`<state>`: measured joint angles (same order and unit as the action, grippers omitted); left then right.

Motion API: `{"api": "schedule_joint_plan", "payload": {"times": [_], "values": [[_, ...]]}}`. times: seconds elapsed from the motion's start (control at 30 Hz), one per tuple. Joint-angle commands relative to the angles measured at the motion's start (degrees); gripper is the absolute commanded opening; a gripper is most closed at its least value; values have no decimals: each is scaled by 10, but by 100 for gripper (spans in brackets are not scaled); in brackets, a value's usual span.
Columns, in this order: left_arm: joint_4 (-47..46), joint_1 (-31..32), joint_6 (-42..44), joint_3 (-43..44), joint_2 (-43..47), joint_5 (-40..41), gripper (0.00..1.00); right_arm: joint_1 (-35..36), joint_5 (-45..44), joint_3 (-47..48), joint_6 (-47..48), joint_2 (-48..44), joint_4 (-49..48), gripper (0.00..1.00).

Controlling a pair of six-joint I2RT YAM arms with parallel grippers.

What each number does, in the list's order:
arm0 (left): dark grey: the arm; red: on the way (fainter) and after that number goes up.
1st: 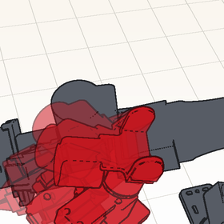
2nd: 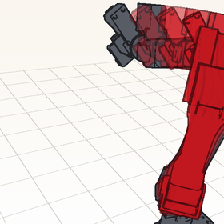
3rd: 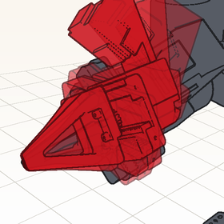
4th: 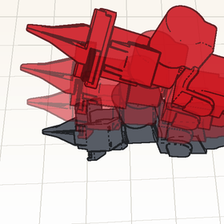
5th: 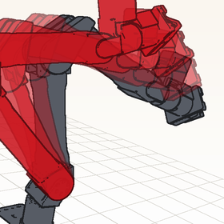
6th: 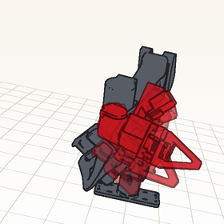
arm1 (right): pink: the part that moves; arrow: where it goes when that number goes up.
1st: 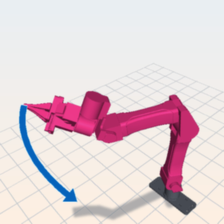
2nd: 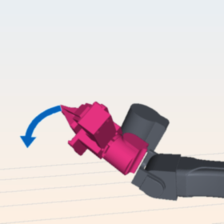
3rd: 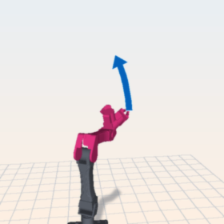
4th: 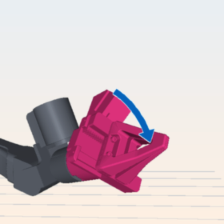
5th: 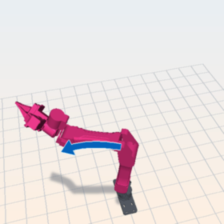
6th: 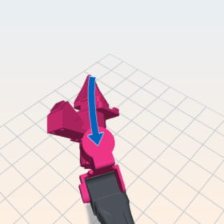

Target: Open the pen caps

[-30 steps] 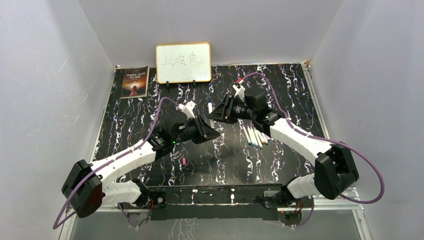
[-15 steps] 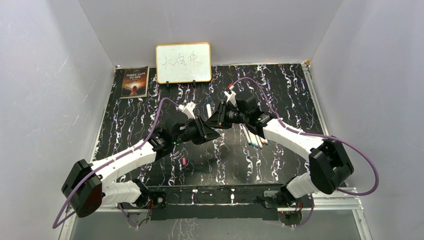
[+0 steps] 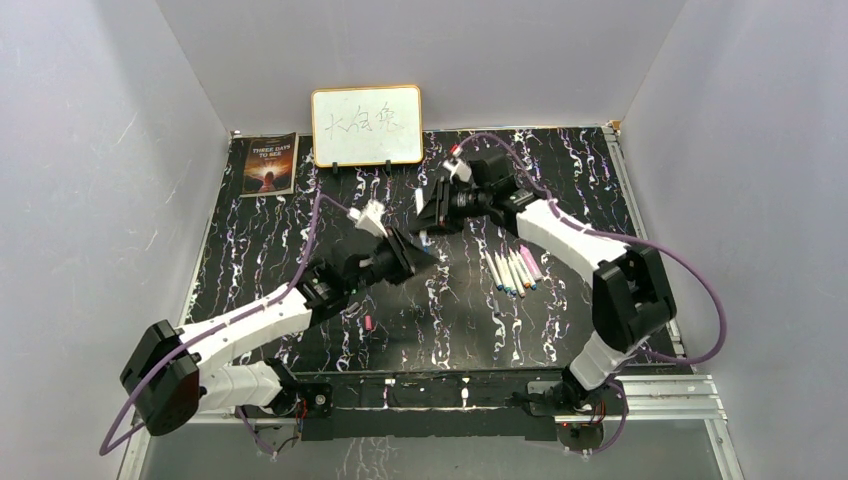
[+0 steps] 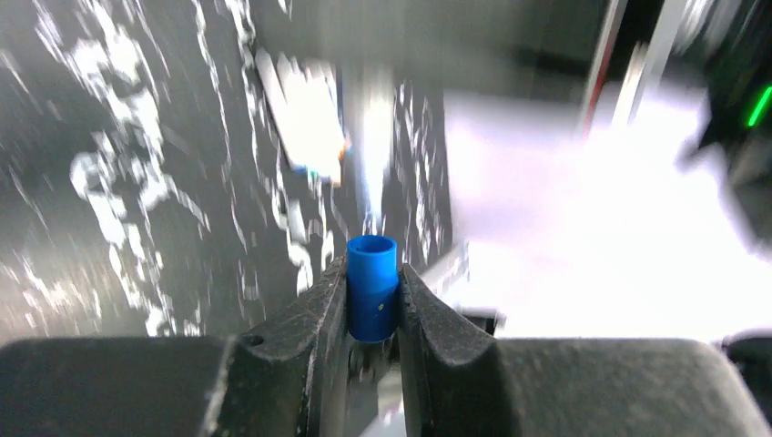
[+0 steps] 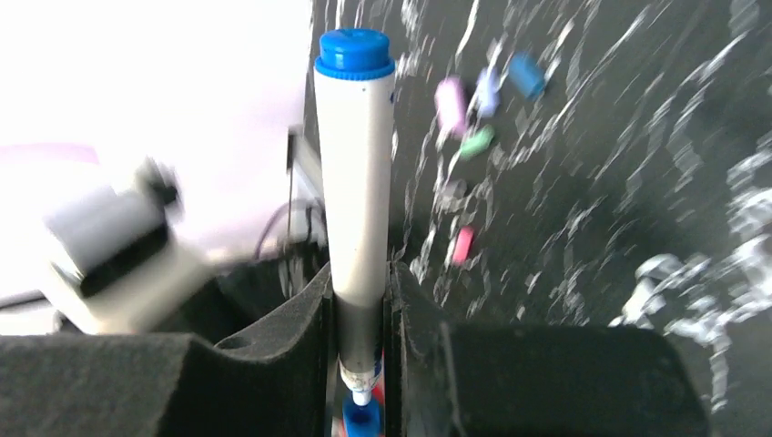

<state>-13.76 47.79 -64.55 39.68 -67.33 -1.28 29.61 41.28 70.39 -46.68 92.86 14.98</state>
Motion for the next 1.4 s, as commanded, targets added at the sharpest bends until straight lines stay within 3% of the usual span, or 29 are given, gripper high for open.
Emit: {"api": "schedule_joint_plan", "payload": {"times": [0.0,0.27,0.43,0.63,0.77,1.1,1.27,1.37], "values": [[63,91,4,-40,32,-110,0,-105,-58,95,-11,40,-109,0],[51,156,-22,-78,35,-82,0,-162,-19,128,-16,82,-113,0],[70,159,-14,-66,22,-71,0,-163,-34,95,57,48,-44,0],[114,160,15,-24,-18,-57,0,-141,-153,2,192,-21,88,0],[120,159,23,-8,-38,-51,0,-88,-260,-43,245,-45,149,0],[144,159,30,17,-55,-37,0,2,-471,-85,272,5,187,0],[172,158,27,13,-37,-17,0,11,-527,-83,274,42,196,0],[204,158,28,15,-32,5,0,11,-525,-85,278,51,193,7]]}}
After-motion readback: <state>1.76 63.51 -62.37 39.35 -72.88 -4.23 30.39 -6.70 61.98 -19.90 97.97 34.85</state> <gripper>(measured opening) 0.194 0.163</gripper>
